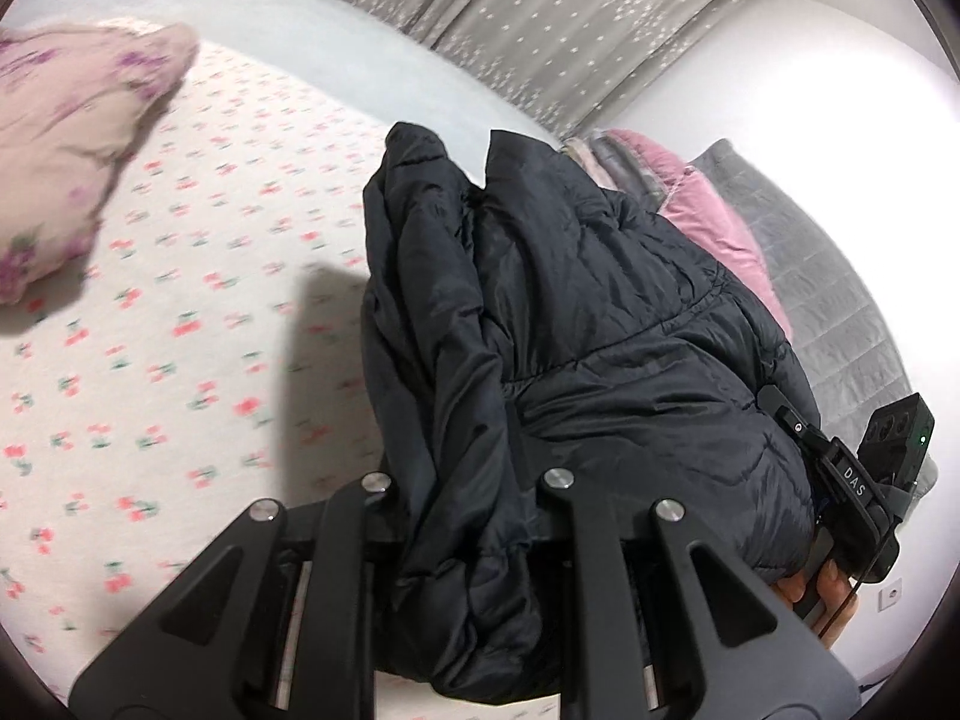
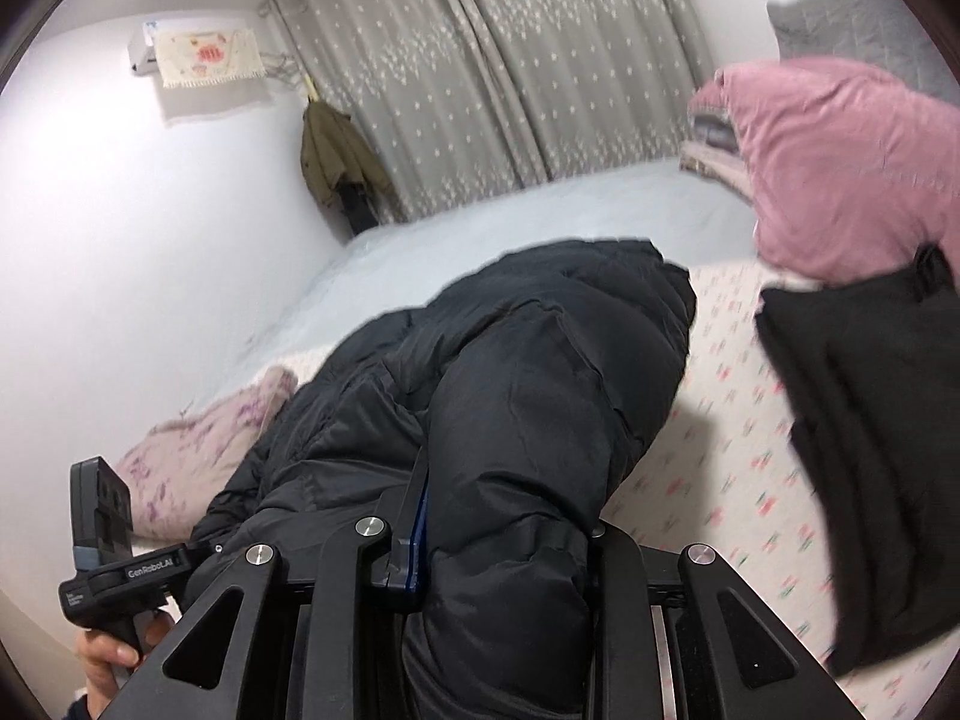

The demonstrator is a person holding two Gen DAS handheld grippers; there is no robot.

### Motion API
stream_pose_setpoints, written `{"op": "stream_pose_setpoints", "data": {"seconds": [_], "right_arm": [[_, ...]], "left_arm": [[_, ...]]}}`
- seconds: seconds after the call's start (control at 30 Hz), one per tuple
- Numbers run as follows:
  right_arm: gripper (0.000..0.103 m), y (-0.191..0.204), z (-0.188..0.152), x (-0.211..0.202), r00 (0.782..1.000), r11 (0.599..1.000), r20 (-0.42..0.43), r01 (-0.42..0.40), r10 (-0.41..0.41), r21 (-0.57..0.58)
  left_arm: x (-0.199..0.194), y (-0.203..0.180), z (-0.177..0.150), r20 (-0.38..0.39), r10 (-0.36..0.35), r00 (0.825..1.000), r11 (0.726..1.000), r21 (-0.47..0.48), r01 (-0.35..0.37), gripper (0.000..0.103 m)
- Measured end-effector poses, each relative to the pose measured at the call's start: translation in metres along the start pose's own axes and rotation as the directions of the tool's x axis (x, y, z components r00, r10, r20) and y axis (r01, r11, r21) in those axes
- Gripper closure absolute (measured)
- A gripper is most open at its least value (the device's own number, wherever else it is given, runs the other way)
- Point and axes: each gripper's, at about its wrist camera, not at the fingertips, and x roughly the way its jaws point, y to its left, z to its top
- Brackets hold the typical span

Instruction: Fold large clothes

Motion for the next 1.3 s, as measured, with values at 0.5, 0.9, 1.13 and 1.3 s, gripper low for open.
{"op": "stream_pose_setpoints", "data": {"seconds": [0.5, 0.9, 1.13, 1.3], "right_arm": [[0.077, -0.078, 0.107, -0.176, 0.955, 0.966, 0.262, 0.191, -0.142, -0.174], [0.039, -0.393, -0.042, -0.202, 0.964, 0.818, -0.109, 0.264, -0.243, 0.51], [0.027, -0.372, -0.072, -0.286, 0.91, 0.734, 0.009, 0.328, -0.415, 0.594], [0.026, -0.285, -0.066, -0.325, 0.89, 0.806, 0.106, 0.345, -0.444, 0.481]], "left_arm": [[0.085, -0.193, 0.009, 0.041, -0.326, 0.945, 0.941, 0.109, 0.32, 0.084], [0.228, -0.215, -0.122, -0.286, -0.347, 0.893, 0.929, 0.027, 0.369, 0.033], [0.192, -0.203, -0.088, -0.234, -0.276, 0.932, 0.949, 0.089, 0.303, 0.032], [0.151, -0.201, -0.091, -0.184, -0.134, 0.974, 0.967, 0.188, 0.169, 0.029]]}}
